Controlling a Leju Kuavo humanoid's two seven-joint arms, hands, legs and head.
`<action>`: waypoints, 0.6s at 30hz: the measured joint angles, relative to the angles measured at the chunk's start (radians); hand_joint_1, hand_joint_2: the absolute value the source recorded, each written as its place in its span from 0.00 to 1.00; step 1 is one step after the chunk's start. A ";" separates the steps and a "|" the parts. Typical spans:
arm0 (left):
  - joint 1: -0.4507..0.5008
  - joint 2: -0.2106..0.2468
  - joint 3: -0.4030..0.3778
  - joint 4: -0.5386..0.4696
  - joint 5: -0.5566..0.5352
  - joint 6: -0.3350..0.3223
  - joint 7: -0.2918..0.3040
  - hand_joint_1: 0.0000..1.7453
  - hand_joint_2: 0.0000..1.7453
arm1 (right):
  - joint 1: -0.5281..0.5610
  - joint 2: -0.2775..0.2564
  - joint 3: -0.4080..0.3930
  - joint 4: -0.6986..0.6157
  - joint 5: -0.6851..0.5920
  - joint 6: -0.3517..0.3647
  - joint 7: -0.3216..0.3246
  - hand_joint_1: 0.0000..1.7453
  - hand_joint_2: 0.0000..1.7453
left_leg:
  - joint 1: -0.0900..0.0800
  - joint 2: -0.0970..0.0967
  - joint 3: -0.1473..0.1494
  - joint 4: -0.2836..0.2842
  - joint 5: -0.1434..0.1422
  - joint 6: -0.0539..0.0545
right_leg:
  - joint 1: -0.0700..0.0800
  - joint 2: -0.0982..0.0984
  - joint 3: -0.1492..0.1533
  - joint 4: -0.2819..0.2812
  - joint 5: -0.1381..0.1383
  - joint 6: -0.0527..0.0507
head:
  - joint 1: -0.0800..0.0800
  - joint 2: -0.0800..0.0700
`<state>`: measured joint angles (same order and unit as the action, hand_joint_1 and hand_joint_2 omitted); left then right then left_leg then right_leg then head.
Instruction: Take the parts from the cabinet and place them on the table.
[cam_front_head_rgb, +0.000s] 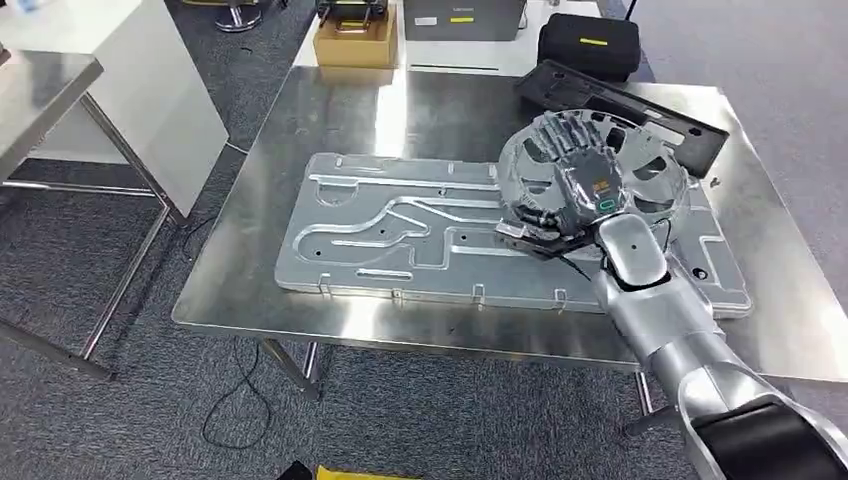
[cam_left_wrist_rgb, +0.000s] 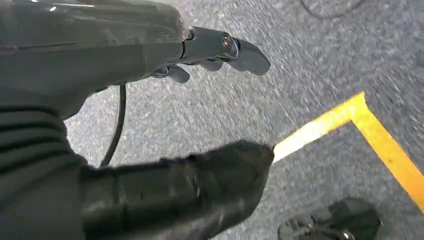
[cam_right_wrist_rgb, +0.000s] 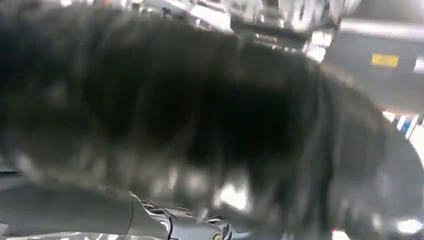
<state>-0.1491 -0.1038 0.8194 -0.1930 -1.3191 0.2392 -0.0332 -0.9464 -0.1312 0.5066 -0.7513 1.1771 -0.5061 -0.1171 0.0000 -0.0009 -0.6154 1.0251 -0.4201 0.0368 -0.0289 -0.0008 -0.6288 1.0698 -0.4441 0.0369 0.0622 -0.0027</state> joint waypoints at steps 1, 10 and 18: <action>-0.002 0.000 0.004 0.000 0.003 0.001 0.000 0.00 0.00 | 0.000 -0.005 -0.011 -0.043 -0.039 0.016 -0.002 0.00 0.00 | -0.006 -0.002 -0.009 0.012 -0.004 -0.006 | 0.011 0.004 0.007 -0.012 -0.011 -0.005 | 0.000 0.000; 0.030 -0.006 0.042 0.000 0.039 0.008 -0.020 0.00 0.00 | 0.070 -0.114 -0.094 -0.513 -0.169 0.140 0.055 0.00 0.00 | 0.005 -0.002 -0.099 0.270 -0.191 -0.041 | 0.012 -0.002 -0.032 -0.022 0.035 -0.057 | -0.005 0.000; 0.058 -0.002 0.066 0.000 0.050 0.010 -0.031 0.00 0.00 | 0.168 -0.296 -0.211 -0.662 -0.186 0.141 0.037 0.00 0.00 | -0.006 -0.007 0.109 -0.004 -0.115 -0.014 | 0.015 -0.007 -0.077 -0.029 0.097 -0.023 | -0.005 0.000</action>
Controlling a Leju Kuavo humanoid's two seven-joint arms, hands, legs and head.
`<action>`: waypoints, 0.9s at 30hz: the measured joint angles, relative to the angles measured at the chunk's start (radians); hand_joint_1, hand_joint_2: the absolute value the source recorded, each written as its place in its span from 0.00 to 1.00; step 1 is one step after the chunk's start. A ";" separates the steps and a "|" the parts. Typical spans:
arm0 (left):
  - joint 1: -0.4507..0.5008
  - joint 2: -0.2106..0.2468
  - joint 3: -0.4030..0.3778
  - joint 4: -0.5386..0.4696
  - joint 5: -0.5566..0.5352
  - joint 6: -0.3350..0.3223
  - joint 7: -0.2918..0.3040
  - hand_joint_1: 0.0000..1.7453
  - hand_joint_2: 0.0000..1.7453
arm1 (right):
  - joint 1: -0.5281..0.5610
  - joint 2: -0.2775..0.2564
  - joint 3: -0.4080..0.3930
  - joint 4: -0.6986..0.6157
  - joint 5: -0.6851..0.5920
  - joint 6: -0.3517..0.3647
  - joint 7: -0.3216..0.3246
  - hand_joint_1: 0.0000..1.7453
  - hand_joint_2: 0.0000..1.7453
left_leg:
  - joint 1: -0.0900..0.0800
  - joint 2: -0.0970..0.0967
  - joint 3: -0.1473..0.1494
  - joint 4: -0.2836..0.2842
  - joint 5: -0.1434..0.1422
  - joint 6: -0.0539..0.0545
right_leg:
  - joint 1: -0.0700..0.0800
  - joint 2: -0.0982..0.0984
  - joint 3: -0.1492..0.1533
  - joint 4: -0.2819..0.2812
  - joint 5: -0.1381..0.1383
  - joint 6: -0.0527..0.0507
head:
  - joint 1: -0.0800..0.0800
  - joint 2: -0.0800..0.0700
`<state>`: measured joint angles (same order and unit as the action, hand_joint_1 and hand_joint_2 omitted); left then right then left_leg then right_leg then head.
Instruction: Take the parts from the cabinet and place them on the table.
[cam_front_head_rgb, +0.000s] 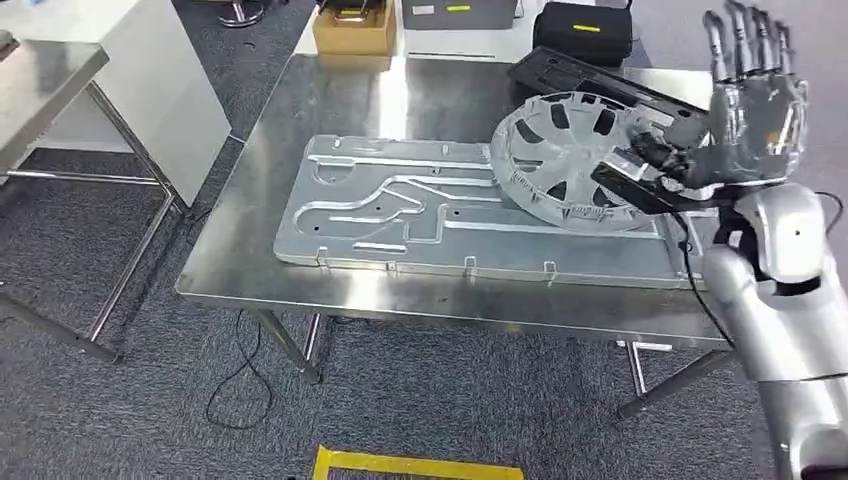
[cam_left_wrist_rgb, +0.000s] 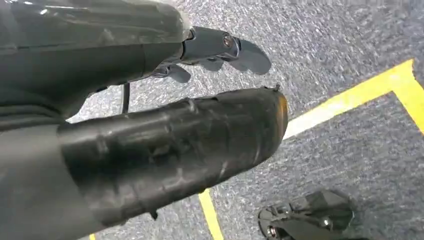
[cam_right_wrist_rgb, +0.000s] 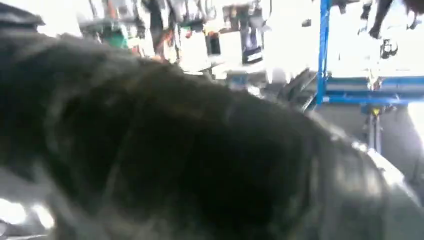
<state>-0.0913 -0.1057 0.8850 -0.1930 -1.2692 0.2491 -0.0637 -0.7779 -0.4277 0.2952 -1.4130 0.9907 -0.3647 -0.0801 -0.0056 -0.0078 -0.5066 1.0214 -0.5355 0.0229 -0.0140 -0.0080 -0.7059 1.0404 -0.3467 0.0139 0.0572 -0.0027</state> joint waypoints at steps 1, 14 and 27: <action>0.002 0.000 0.003 0.000 0.001 0.000 -0.001 0.00 0.00 | 0.024 -0.020 -0.009 -0.015 0.000 -0.001 -0.001 0.00 0.00 | -0.002 0.000 -0.002 0.002 0.007 0.006 | -0.001 -0.001 0.004 -0.008 0.010 0.006 | 0.001 0.000; 0.030 0.003 0.047 0.000 0.022 0.019 0.038 0.00 0.00 | 0.854 -0.034 -0.404 -0.335 0.090 -0.247 -0.092 0.00 0.00 | -0.009 -0.002 -0.136 0.013 0.123 0.030 | 0.002 0.003 0.209 -0.024 -0.194 0.020 | 0.002 0.000; 0.030 -0.005 0.094 0.000 0.041 0.034 0.067 0.00 0.00 | 0.950 0.503 -0.937 0.046 -0.086 -0.158 -0.455 0.00 0.00 | 0.017 0.004 -0.065 0.201 0.021 -0.036 | -0.001 0.000 0.043 -0.028 -0.044 -0.020 | -0.003 0.000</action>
<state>-0.0612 -0.1110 0.9788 -0.1930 -1.2280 0.2827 0.0031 0.1718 0.0754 -0.6421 -1.3674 0.9049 -0.5230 -0.5352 0.0113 -0.0040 -0.5713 1.2222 -0.5144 -0.0129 -0.0151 -0.0077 -0.6632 1.0124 -0.3904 -0.0064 0.0542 -0.0027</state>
